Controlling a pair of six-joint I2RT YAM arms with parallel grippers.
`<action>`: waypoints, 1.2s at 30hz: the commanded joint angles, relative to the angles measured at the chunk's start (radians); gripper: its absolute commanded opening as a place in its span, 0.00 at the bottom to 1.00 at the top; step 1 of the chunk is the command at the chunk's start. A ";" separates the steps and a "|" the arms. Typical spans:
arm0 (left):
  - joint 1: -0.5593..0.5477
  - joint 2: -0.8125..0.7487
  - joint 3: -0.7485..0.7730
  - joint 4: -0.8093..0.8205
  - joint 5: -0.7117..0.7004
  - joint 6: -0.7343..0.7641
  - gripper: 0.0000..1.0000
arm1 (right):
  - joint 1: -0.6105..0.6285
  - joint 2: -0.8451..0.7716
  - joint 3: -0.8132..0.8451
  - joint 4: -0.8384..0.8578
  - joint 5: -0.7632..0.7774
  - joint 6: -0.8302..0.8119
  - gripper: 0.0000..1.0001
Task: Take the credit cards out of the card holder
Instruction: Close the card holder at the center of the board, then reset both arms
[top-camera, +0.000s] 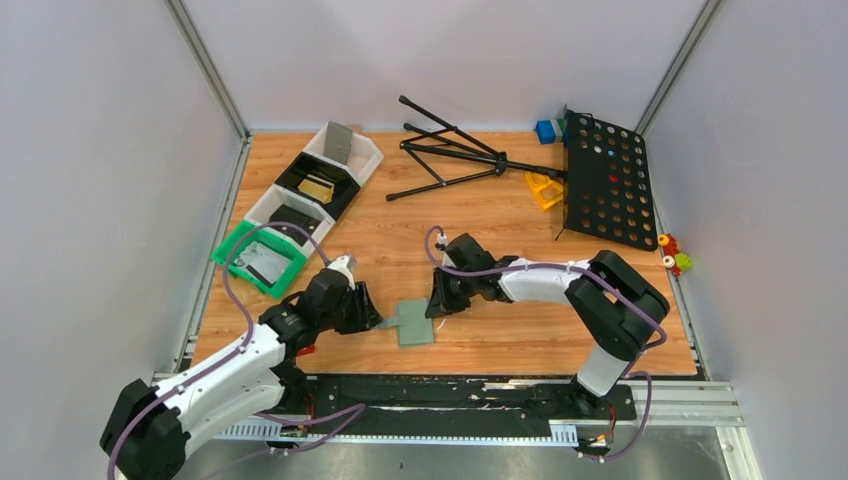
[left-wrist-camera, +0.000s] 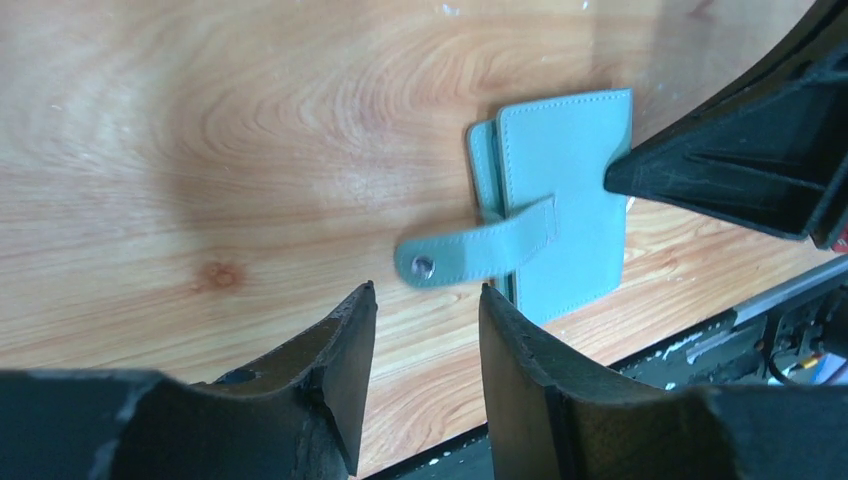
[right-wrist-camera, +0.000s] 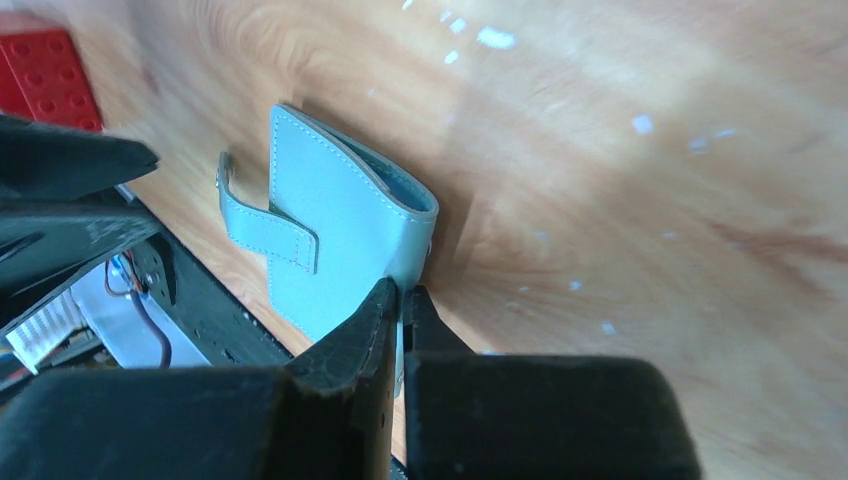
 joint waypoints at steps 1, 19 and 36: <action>-0.001 -0.070 0.069 -0.070 -0.135 0.050 0.51 | -0.076 0.012 0.032 -0.003 0.064 -0.029 0.00; 0.000 -0.263 0.177 0.111 -0.388 0.408 1.00 | -0.261 -0.287 0.129 -0.111 0.259 -0.268 0.62; 0.377 -0.163 -0.049 0.587 -0.424 0.607 1.00 | -0.421 -0.827 -0.376 0.310 0.690 -0.561 1.00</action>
